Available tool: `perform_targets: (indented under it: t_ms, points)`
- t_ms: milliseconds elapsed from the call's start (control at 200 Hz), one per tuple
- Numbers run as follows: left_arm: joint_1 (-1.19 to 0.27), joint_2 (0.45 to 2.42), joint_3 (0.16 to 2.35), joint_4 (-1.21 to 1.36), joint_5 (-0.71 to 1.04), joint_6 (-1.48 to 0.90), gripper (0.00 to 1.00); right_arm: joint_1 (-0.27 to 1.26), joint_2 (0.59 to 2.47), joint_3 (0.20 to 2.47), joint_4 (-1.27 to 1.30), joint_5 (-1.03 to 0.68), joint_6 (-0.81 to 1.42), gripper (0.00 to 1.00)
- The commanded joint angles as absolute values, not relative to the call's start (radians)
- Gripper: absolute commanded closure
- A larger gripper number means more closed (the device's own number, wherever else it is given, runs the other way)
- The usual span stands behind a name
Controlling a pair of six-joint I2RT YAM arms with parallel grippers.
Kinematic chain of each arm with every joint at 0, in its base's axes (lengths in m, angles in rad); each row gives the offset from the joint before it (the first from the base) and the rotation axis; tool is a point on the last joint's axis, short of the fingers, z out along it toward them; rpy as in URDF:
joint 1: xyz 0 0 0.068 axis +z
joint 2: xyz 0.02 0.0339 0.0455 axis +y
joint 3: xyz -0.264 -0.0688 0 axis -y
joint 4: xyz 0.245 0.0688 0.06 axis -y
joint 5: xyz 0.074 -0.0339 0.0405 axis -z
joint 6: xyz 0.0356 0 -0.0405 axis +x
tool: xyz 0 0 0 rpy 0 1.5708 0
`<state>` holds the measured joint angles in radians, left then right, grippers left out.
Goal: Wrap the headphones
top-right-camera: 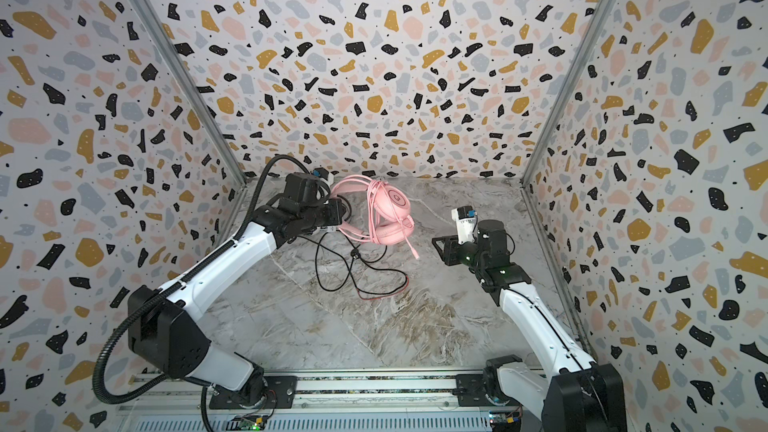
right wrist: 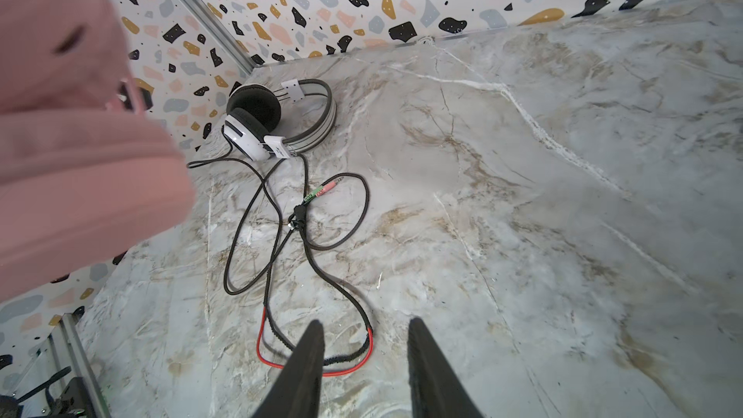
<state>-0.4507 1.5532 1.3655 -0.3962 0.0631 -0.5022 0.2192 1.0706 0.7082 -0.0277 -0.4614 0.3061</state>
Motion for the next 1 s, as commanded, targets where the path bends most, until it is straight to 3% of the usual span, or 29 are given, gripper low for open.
perform_targets:
  t_ms: [0, 195, 636, 996]
  points:
    - [-0.464, 1.596, 1.384, -0.242, -0.055, -0.68, 1.0, 0.222, 1.034, 0.678, 0.011, -0.424, 0.341, 0.63]
    - [-0.488, 1.819, 1.558, -0.271, -0.181, -0.77, 1.0, 0.288, 0.998, 0.594, 0.019, -0.378, 0.369, 0.63]
    - [-0.565, 2.413, 2.207, -0.379, -0.08, -0.932, 1.0, 0.342, 0.938, 0.529, -0.019, -0.362, 0.368, 0.64]
    - [-0.617, 2.538, 2.261, -0.271, -0.069, -1.004, 1.0, 0.344, 0.919, 0.521, -0.023, -0.364, 0.363, 0.64]
